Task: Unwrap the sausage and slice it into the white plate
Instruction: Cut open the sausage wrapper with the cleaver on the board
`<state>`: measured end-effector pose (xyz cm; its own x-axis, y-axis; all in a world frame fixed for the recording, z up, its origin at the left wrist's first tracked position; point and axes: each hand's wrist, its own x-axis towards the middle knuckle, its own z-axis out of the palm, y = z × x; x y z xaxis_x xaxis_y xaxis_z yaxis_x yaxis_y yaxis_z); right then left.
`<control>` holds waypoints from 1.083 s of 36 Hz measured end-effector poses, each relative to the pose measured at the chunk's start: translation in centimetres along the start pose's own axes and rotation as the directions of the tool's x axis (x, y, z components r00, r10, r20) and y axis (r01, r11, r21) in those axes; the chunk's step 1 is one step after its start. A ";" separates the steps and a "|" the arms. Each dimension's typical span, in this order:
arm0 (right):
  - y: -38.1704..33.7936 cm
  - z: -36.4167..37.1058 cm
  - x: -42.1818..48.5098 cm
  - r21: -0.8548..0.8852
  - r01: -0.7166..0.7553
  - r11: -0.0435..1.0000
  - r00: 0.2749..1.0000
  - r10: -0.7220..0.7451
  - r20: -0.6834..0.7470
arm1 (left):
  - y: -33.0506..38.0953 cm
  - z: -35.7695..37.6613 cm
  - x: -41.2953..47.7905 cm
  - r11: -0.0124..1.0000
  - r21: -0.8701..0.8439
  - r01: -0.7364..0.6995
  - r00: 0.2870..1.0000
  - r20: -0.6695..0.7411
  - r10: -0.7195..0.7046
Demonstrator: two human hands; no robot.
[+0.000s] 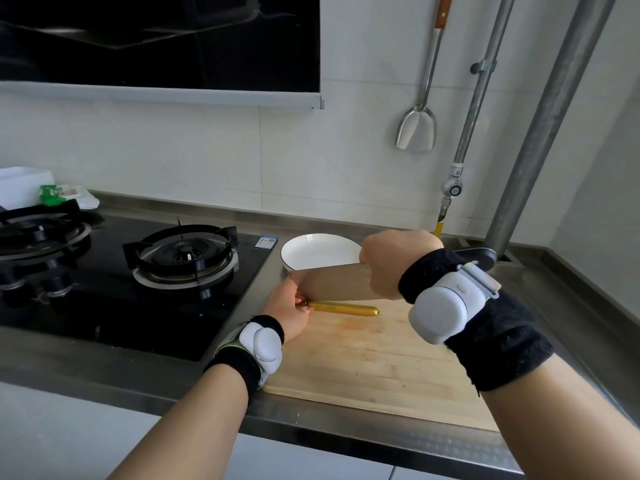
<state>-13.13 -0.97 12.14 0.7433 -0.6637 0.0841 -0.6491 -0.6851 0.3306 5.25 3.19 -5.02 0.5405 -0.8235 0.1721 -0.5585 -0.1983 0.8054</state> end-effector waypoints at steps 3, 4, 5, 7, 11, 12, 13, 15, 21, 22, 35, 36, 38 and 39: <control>0.1 -0.1 0.1 0.000 0.004 1.000 1.000 -0.004 0.012 | -0.1 0.0 0.1 1.000 -0.009 0.001 1.000 -0.002 -0.001; 0.1 -0.2 0.1 -0.002 0.007 1.000 1.000 -0.006 0.012 | -0.1 0.0 0.1 1.000 -0.017 0.001 1.000 -0.001 -0.001; 0.1 -0.2 0.2 -0.004 0.008 1.000 1.000 -0.008 0.011 | -0.2 0.1 0.1 1.000 -0.023 0.000 1.000 0.003 0.000; 0.0 -0.2 0.2 -0.003 0.010 1.000 1.000 -0.009 0.012 | -0.2 0.1 0.1 0.999 -0.034 -0.001 1.000 0.005 0.002; 0.0 -0.2 0.3 -0.001 0.013 1.000 1.000 -0.013 0.018 | -0.3 0.2 0.1 0.999 -0.050 0.007 1.000 -0.022 -0.008; 0.0 -0.2 0.3 0.000 0.013 1.000 1.000 -0.013 0.020 | -0.3 0.2 0.1 0.999 -0.054 0.008 1.000 -0.024 -0.009; 0.0 -0.2 0.3 0.000 0.012 1.000 1.000 -0.012 0.021 | -0.3 0.1 0.1 0.998 -0.055 0.009 1.000 -0.025 -0.010; 0.1 -0.2 0.3 -0.001 0.009 1.000 1.000 -0.009 0.018 | -0.3 0.2 0.1 0.999 -0.048 0.008 1.000 -0.026 -0.009; 0.2 -0.2 0.2 -0.004 0.009 1.000 1.000 -0.009 0.003 | -0.1 0.2 0.1 1.000 -0.008 0.009 1.000 -0.030 -0.009; 0.1 -0.2 0.3 -0.005 0.009 1.000 1.000 -0.009 -0.001 | 0.0 0.2 0.1 1.000 -0.004 0.011 0.999 -0.032 -0.011; 0.1 -0.3 0.3 -0.026 0.010 1.000 1.000 -0.010 -0.006 | 0.2 0.1 -0.2 0.999 0.036 0.030 0.998 -0.050 -0.028; 0.0 -0.4 0.3 -0.031 0.012 0.999 1.000 -0.013 -0.007 | 0.2 0.1 -0.2 0.999 0.036 0.033 0.998 -0.048 -0.032; -0.2 -0.5 0.3 -0.036 0.010 0.999 1.000 -0.011 -0.011 | 0.2 0.1 -0.2 0.998 0.038 0.043 0.999 -0.036 -0.041; -0.3 -0.5 0.3 -0.039 0.008 0.999 1.000 -0.008 -0.015 | 0.2 0.1 -0.1 0.998 0.040 0.052 0.998 -0.031 -0.050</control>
<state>-12.61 -0.79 12.53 0.7510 -0.6533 0.0955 -0.6365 -0.6778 0.3680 5.03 3.22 -4.95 0.5870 -0.7958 0.1485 -0.5546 -0.2617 0.7899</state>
